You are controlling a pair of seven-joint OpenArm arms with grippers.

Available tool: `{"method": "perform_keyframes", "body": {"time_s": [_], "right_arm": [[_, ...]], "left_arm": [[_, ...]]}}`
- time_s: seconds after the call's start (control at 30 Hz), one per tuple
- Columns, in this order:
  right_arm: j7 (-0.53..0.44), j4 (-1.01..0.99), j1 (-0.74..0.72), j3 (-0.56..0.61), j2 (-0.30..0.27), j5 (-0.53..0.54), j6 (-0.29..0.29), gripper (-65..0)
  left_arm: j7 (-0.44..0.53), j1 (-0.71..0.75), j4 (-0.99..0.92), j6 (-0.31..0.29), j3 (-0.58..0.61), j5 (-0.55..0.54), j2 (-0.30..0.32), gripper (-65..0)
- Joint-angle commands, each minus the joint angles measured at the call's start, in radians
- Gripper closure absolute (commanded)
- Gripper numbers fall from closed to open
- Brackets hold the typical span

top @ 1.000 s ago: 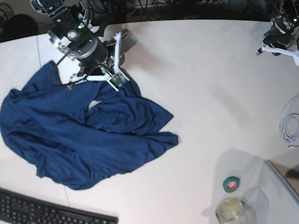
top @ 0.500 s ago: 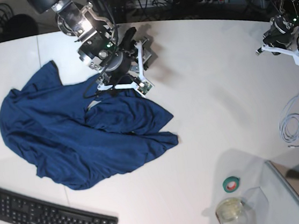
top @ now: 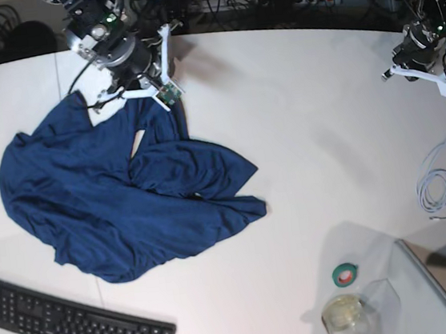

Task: Layout the t-shirt on the table in an organized manner, then fold the t-shirt properly
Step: 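Grasp another fold with the right gripper and pull it up and away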

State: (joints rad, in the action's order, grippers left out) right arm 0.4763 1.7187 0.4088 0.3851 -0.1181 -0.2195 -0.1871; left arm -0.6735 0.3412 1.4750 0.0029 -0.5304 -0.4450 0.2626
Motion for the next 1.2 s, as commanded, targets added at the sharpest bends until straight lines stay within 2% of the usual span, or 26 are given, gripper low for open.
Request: {"method": "perform_keyframes", "body": {"time_s": [0.0, 0.13, 0.47, 0.57, 0.8, 1.0, 1.07, 1.17], "right_arm": [[-0.043, 0.056, 0.014, -0.019, -0.007, -0.002, 0.005, -0.2], [-0.158, 0.169, 0.089, -0.111, -0.038, -0.001, 0.005, -0.2], [-0.529, 0.264, 0.200, -0.308, -0.035, -0.001, 0.005, -0.2], [-0.500, 0.244, 0.193, -0.301, -0.035, -0.001, 0.005, -0.2], [-0.422, 0.030, 0.193, -0.145, -0.041, -0.002, 0.002, -0.2], [-0.253, -0.088, 0.147, -0.061, -0.038, -0.002, 0.002, -0.5], [-0.235, -0.082, 0.149, -0.042, -0.038, -0.002, 0.002, -3.9], [-0.228, -0.016, 0.157, -0.039, -0.038, -0.002, 0.004, -17.3]], "left_arm": [[0.014, -0.004, 0.014, 0.001, -0.006, 0.001, 0.016, 0.0], [0.016, -0.021, 0.014, 0.001, 0.002, 0.001, 0.013, 0.0], [0.016, -0.034, -0.027, 0.001, -0.006, 0.001, 0.016, 0.0], [0.016, -0.034, -0.027, 0.001, -0.006, 0.001, 0.016, 0.0], [0.016, -0.034, -0.027, 0.001, -0.007, 0.001, 0.016, 0.0], [0.016, -0.034, -0.027, 0.001, -0.007, 0.001, 0.016, 0.0], [0.016, -0.034, -0.027, 0.001, -0.007, 0.001, 0.016, 0.0], [0.016, -0.034, -0.027, 0.001, -0.007, 0.001, 0.016, 0.0]]}}
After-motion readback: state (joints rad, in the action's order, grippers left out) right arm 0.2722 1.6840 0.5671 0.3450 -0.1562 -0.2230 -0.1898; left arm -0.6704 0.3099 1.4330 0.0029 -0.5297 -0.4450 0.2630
